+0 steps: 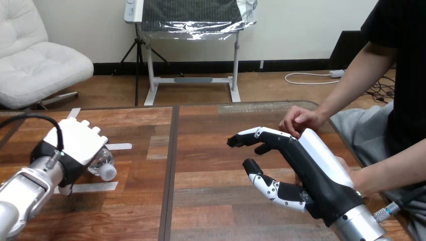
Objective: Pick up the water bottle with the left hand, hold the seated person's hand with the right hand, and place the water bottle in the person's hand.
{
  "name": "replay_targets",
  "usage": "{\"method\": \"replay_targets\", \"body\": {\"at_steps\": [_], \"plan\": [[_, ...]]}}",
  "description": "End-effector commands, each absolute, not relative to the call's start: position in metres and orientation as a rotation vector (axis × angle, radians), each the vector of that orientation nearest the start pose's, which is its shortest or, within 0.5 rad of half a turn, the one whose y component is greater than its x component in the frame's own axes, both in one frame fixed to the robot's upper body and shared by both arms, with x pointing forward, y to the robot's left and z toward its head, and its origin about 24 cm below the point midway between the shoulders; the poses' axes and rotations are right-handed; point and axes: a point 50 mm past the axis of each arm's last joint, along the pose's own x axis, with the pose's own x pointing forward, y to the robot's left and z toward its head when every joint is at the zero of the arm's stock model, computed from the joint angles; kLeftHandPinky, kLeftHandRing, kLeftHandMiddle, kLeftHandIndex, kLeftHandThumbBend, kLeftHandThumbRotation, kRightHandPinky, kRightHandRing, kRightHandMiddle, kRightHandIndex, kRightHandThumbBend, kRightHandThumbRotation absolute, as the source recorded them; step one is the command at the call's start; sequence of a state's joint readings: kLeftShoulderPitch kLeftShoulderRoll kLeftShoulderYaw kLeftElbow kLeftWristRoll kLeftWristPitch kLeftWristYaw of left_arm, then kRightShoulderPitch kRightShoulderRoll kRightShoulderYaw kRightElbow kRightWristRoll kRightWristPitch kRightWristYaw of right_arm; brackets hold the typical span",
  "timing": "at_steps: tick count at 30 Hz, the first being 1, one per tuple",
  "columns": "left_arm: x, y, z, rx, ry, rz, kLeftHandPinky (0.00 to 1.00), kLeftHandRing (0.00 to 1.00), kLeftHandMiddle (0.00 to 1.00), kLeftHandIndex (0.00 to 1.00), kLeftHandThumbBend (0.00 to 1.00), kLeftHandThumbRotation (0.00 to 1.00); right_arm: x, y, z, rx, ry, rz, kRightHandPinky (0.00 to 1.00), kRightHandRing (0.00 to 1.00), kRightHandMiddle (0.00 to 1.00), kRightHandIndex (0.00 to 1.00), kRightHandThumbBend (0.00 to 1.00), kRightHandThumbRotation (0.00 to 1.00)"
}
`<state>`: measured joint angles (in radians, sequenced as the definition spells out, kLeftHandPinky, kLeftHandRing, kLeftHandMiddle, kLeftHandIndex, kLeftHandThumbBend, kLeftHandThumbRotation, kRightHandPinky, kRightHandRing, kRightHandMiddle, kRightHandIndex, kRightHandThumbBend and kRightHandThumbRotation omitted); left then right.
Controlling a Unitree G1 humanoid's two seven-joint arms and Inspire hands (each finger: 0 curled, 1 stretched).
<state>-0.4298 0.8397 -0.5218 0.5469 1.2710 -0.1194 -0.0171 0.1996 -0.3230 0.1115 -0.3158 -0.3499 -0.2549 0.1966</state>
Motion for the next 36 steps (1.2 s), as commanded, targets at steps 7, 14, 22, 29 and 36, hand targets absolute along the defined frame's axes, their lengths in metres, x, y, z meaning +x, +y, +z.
{"method": "replay_targets", "body": {"at_steps": [7, 14, 22, 29, 36], "plan": [[0.33, 0.266, 0.067, 2.236, -0.04, -0.409, 0.98, 0.99, 0.99, 0.94, 0.74, 0.09, 0.207, -0.153, 0.103, -0.668, -0.391, 0.366, 0.7, 0.76, 0.74, 0.7, 0.2, 0.0], [0.332, 0.265, 0.063, 2.233, -0.101, -0.406, 0.97, 0.97, 0.97, 0.93, 0.74, 0.1, 0.206, -0.152, 0.102, -0.67, -0.386, 0.365, 0.7, 0.76, 0.74, 0.7, 0.21, 0.0], [0.335, 0.262, 0.059, 2.251, -0.138, -0.392, 0.98, 0.98, 0.98, 0.94, 0.71, 0.13, 0.205, -0.153, 0.103, -0.678, -0.393, 0.365, 0.7, 0.76, 0.74, 0.7, 0.21, 0.0], [0.336, 0.261, 0.056, 2.25, -0.195, -0.36, 0.97, 0.96, 0.97, 0.94, 0.64, 0.11, 0.205, -0.154, 0.104, -0.678, -0.39, 0.362, 0.71, 0.77, 0.74, 0.7, 0.21, 0.0], [0.336, 0.261, 0.054, 2.225, -0.253, -0.313, 0.97, 0.96, 0.96, 0.93, 0.59, 0.05, 0.204, -0.154, 0.105, -0.681, -0.39, 0.358, 0.73, 0.77, 0.74, 0.7, 0.21, 0.0]]}}
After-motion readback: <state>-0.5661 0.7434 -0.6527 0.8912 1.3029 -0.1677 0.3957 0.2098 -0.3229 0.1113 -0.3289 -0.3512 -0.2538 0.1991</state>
